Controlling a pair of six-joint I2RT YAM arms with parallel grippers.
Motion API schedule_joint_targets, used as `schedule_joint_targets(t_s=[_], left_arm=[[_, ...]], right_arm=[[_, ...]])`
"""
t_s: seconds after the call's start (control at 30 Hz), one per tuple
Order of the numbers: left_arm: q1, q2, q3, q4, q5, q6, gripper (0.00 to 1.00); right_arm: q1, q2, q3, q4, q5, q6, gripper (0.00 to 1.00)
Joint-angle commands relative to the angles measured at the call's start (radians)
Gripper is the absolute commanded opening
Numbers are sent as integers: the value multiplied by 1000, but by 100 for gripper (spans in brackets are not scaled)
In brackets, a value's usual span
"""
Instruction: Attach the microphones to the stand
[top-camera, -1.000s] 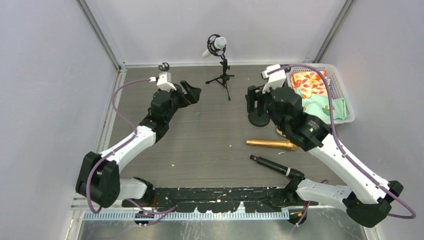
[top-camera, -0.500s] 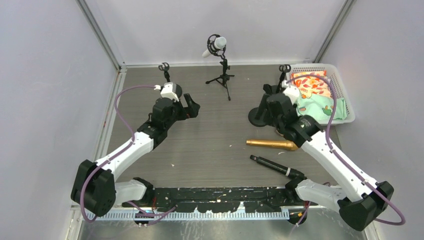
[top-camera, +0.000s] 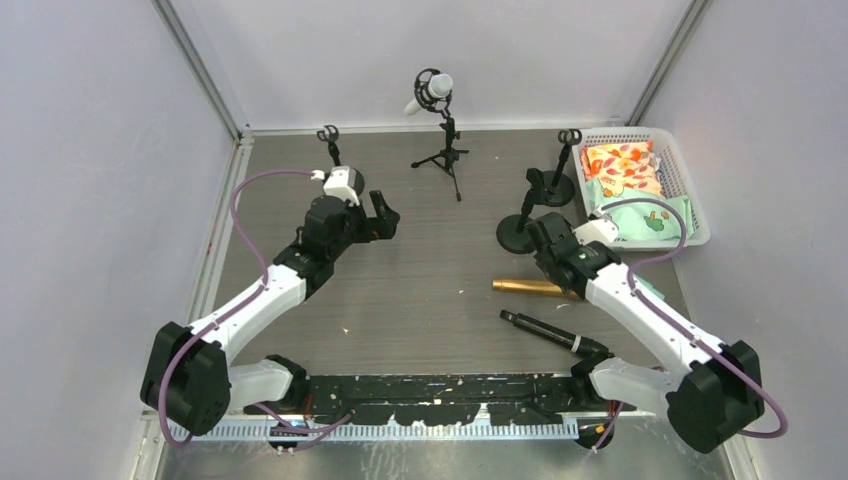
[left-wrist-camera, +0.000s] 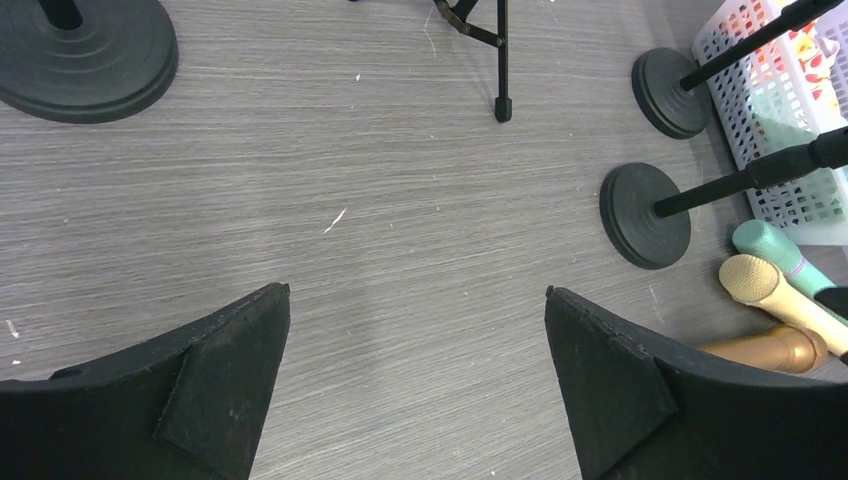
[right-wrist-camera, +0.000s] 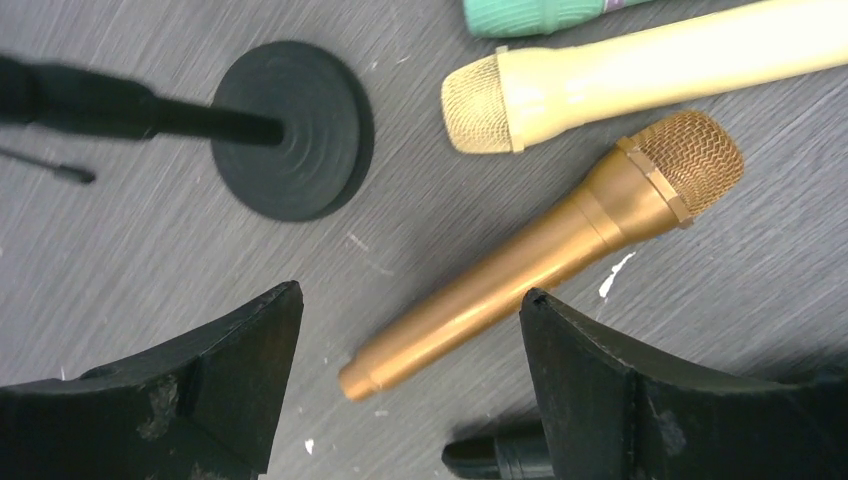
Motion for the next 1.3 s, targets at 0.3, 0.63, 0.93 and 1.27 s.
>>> schedule_joint_targets(t_s=[0.3,0.63,0.93,1.27], left_arm=[[-5,1,15,-16,33,38,100],[-6,14,18,-18,43,36,100],[-5,30,37,-24,56,41,100],[-6,39,46,-26,93,42,96]], right_arm=[[-118,178,69,-56,-76,165,87],[-124,289,61,-86,-119,238,88],[-180,344,11,-5,-164,236,81],[-204,409,-49,62,-184,240,69]])
